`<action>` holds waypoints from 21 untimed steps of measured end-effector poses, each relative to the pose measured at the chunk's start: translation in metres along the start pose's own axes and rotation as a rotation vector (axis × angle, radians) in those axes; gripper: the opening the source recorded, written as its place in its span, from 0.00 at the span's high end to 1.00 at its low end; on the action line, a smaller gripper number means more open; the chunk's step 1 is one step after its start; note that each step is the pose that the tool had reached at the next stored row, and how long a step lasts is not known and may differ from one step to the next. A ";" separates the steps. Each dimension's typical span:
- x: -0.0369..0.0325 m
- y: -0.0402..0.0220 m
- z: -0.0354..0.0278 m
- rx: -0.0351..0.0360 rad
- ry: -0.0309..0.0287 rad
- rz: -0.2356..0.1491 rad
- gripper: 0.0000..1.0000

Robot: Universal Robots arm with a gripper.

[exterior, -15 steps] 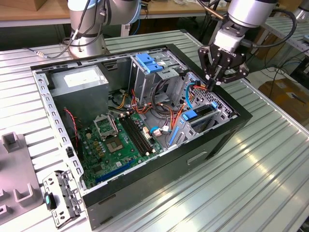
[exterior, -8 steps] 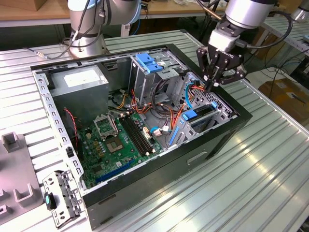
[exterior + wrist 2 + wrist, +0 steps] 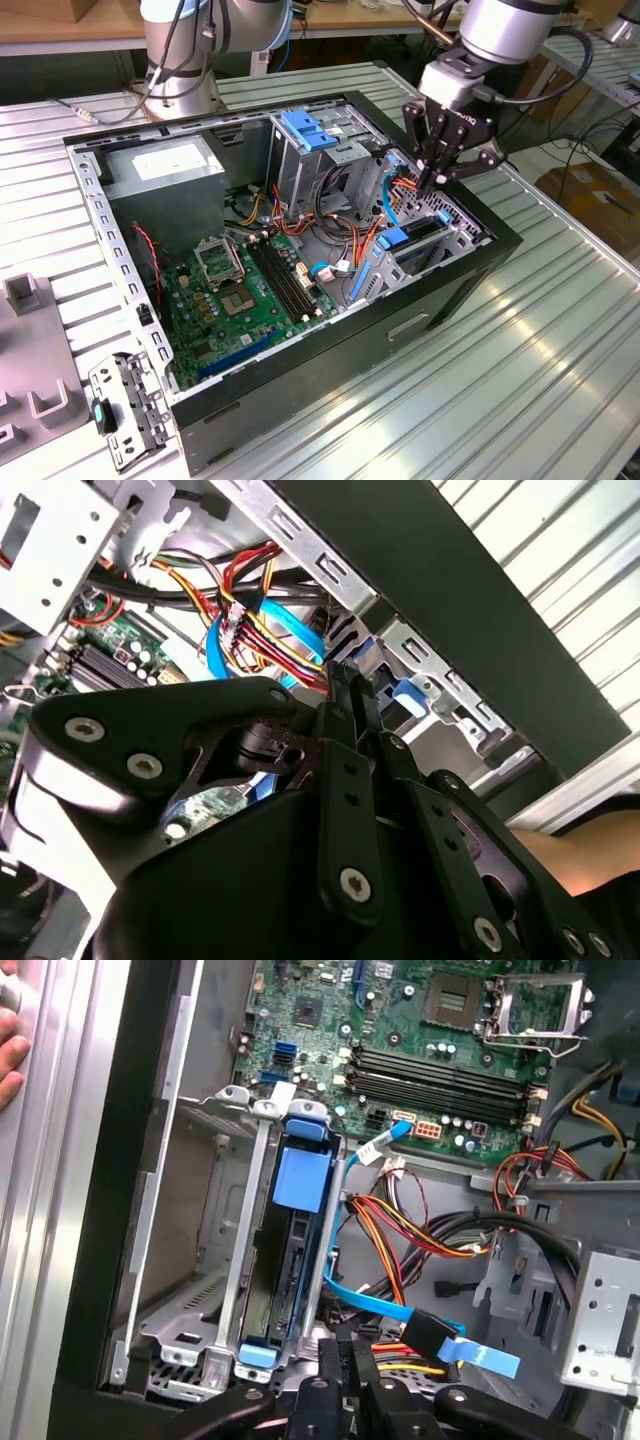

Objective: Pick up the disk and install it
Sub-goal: 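Insert the first disk wire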

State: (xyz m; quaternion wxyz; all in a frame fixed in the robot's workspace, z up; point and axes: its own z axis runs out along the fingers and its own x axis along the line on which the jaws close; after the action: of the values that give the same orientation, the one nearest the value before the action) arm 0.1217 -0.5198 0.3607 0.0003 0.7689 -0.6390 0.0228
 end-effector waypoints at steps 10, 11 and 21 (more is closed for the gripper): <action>0.0000 0.0001 0.0028 -0.0038 0.0043 0.100 0.84; 0.0000 0.0001 0.0028 -0.0038 0.0042 0.101 0.84; 0.0083 0.0076 0.0059 -0.0039 0.0049 0.122 0.84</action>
State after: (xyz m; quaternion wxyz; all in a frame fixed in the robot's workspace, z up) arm 0.1159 -0.5295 0.3548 0.0019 0.7284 -0.6848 0.0234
